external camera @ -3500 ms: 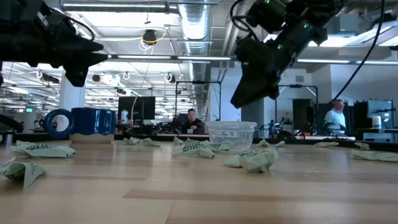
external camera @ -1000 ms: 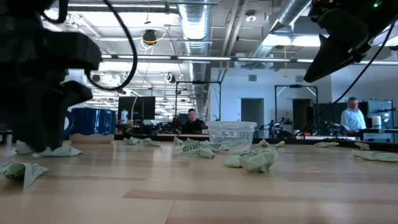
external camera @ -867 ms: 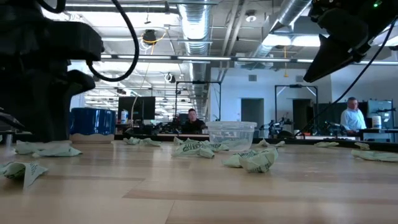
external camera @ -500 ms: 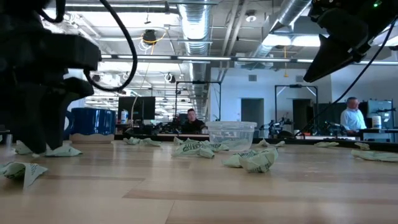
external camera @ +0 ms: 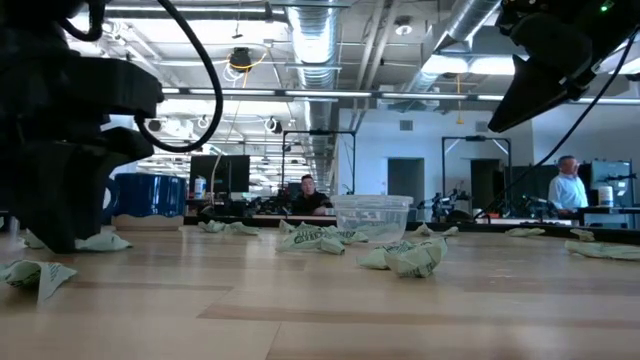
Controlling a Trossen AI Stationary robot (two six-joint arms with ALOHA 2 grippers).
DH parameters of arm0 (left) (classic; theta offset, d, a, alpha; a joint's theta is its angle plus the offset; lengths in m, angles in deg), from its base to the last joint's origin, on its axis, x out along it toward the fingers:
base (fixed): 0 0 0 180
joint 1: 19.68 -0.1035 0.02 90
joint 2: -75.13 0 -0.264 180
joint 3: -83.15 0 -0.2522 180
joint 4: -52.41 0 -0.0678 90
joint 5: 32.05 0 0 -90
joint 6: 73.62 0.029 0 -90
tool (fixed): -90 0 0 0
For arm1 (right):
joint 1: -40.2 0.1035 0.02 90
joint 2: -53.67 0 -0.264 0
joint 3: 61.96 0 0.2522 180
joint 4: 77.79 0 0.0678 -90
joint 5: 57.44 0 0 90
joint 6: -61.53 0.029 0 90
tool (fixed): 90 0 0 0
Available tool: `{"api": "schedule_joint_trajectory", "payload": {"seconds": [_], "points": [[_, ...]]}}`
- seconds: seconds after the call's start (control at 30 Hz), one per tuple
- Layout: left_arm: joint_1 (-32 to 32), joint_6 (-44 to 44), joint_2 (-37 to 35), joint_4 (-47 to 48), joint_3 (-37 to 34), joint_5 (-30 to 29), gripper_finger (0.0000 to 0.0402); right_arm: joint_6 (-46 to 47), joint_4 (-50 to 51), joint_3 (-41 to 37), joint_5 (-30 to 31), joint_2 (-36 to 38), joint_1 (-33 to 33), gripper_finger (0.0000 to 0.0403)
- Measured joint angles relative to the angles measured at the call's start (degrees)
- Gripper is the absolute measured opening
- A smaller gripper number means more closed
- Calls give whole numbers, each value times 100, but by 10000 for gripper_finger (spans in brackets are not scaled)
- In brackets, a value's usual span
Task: Pick and place items into bin
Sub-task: Put the gray stevia packet into the transparent bin
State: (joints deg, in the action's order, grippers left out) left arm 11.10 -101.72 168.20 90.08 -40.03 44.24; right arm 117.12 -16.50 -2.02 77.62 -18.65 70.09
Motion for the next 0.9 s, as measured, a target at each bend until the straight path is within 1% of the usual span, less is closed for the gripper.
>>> {"api": "schedule_joint_trajectory", "payload": {"seconds": [0.2, 0.23, 0.33, 0.43, 0.53, 0.67, 0.73, 0.77, 0.83, 0.9], "points": [[0, -2, 29, 16, 108, -27, 14, -2, 0, 0, 0, 0, 0, 111], [-1, 31, 34, 35, 165, -74, 9, -2, 0, 0, 0, 0, 0, 111], [-29, 224, 76, 58, 369, -202, 10, -2, 0, 0, 0, 0, -2, 111], [-138, 616, 55, 63, 723, -518, 11, -6, 1, 0, 2, 0, -2, 111], [-374, 1239, 55, 256, 1171, -876, 5, -7, 2, 0, 2, 0, -2, 111], [-831, 2262, 52, 179, 1826, -1404, 4, -7, 2, 0, 2, 0, -2, 111], [-1098, 2772, 48, 27, 2101, -1569, 6, -28, 4, 0, 2, 0, -2, 111], [-1247, 3041, 42, -154, 2190, -1541, 6, -43, 4, 0, 2, 0, -2, 111], [-1582, 3592, 35, -610, 2285, -1209, 6, -50, 9, 0, 4, -2, -2, 111], [-1940, 3994, 35, -1095, 2292, -490, 4, -50, 14, 0, 4, -1, -2, 111]]}}
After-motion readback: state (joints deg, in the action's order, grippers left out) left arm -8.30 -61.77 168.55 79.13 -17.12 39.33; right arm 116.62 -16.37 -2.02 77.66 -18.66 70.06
